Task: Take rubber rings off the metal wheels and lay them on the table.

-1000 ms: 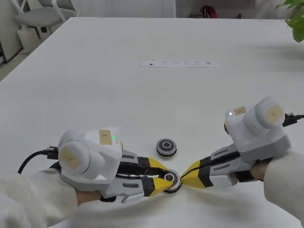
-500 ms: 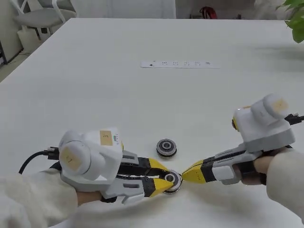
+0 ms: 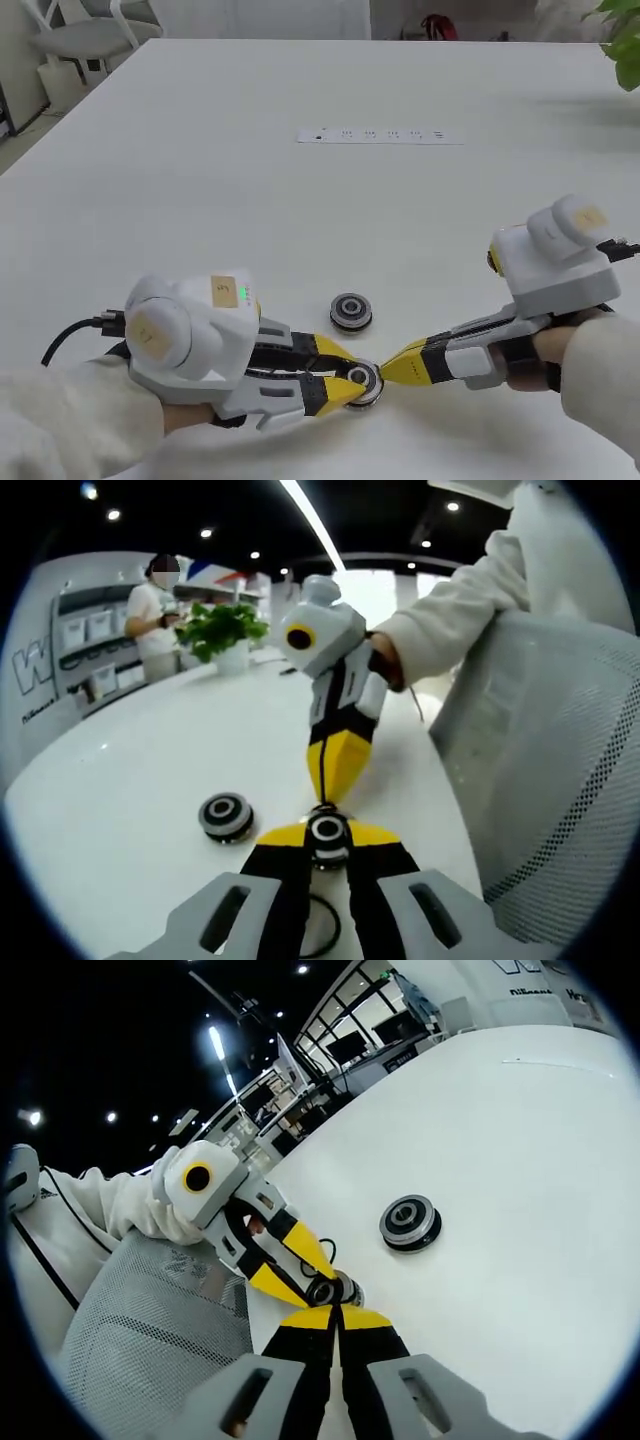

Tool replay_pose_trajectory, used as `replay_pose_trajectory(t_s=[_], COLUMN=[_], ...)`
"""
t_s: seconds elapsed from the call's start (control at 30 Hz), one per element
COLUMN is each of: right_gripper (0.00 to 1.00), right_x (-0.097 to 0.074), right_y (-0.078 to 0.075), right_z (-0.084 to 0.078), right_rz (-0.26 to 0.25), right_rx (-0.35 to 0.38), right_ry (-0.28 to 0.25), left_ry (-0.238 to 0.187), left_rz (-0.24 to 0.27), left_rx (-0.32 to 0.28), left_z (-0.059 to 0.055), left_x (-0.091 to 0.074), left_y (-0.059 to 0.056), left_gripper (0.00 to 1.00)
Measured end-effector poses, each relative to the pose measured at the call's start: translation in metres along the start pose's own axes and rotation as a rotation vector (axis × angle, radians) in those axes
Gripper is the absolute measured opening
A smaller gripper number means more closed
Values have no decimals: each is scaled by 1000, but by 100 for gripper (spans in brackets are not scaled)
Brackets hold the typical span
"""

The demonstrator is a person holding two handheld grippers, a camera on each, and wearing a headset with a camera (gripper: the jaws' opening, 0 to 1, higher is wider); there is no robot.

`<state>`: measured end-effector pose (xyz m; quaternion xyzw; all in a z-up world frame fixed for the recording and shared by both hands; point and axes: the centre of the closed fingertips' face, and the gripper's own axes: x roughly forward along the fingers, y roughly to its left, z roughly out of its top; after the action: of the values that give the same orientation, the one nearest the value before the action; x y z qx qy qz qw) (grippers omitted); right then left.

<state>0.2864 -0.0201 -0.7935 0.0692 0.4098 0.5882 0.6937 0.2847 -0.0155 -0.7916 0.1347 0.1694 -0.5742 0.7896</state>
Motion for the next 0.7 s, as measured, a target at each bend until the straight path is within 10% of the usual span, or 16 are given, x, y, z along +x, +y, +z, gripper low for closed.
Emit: replay_pose_trajectory(t_s=[0.7], right_gripper=[0], right_x=[1], right_y=[8], right_z=[4], right_rz=[21], right_rx=[7], right_ry=[-11], left_ry=[-2], left_rz=[2], left_rx=[5], left_z=[0], left_x=[-3], left_y=[0], left_gripper=[14])
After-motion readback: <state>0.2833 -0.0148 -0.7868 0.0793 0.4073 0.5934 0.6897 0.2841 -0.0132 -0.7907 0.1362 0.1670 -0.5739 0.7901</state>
